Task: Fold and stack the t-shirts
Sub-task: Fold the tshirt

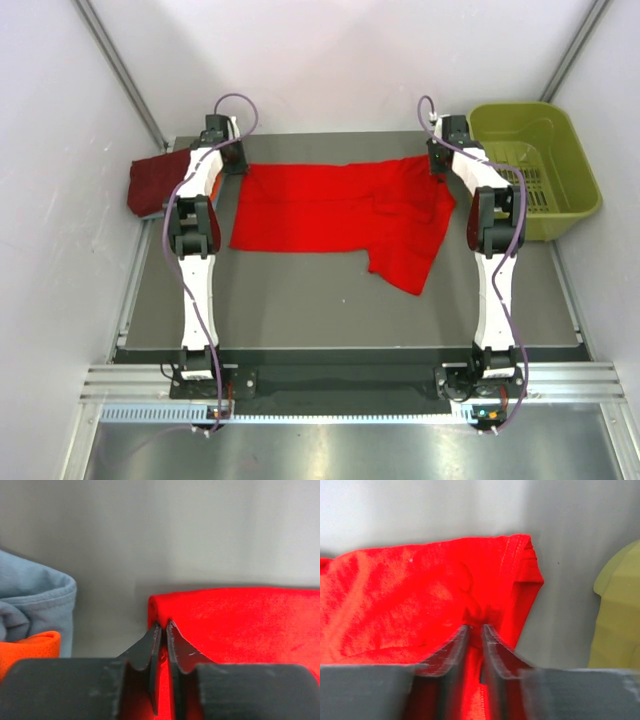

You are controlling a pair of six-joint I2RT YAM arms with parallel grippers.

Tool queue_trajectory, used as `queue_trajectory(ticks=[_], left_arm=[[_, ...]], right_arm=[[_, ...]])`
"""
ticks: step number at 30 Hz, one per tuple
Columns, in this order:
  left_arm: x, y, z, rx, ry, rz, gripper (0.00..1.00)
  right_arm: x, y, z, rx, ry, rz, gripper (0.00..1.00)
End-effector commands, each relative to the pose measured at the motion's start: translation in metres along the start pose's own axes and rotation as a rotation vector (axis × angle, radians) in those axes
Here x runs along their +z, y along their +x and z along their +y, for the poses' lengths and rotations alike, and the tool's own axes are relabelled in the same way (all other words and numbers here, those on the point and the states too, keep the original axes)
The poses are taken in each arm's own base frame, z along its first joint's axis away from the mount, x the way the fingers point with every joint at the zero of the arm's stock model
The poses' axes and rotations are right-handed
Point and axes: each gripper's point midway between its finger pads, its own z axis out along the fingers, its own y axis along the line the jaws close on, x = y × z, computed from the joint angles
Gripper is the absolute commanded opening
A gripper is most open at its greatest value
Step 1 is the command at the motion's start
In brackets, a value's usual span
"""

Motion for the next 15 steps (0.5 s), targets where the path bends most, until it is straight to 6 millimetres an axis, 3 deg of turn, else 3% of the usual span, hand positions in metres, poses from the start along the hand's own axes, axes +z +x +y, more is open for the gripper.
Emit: queue_trajectory(ticks=[1,2,3,4,6,7,9,10,12,14,15], left_arm=[[-0.012,-0.032,0.006,0.049,-0.079,-0.097,0.17],[-0.021,-0.038,0.002,0.067,-0.085,-0.108,0.36],[-0.031,-0.045,0.004,0.066,-0.107,-0.125,0.41],[-0.054,-0.062,-0.003,0.069,-0.102,-0.166,0.43],[-0.076,-0.07,-0.01,0.073,-0.089,-0.183,0.46],[-0.102,-0.084,-0.02,0.078,-0.078,-0.227,0.46],[-0.115,-0.079,-0.022,0.08,-0.066,-0.219,0.46],[-0.142,-0.09,-0.031,0.09,-0.043,-0.263,0.46],[-0.161,-0.078,-0.033,0.086,-0.036,-0.247,0.46],[-0.169,-0.063,-0.034,0.087,-0.021,-0.212,0.46],[-0.165,-0.042,-0.029,0.076,-0.029,-0.156,0.46]], right_arm=[[-0.01,-0.029,-0.016,-0.016,0.046,-0.077,0.27],[-0.018,-0.039,-0.018,-0.015,0.052,-0.103,0.33],[-0.037,-0.058,-0.021,-0.016,0.064,-0.148,0.38],[-0.048,-0.07,-0.021,-0.015,0.067,-0.178,0.4],[-0.082,-0.098,-0.023,-0.003,0.073,-0.254,0.44],[-0.093,-0.105,-0.023,0.003,0.072,-0.272,0.45],[-0.123,-0.118,-0.018,0.005,0.047,-0.317,0.47],[-0.132,-0.12,-0.016,-0.004,0.037,-0.326,0.48],[-0.15,-0.114,-0.003,-0.054,-0.027,-0.319,0.55],[-0.157,-0.097,0.007,-0.085,-0.079,-0.28,0.59],[-0.163,-0.083,0.016,-0.105,-0.129,-0.253,0.6]])
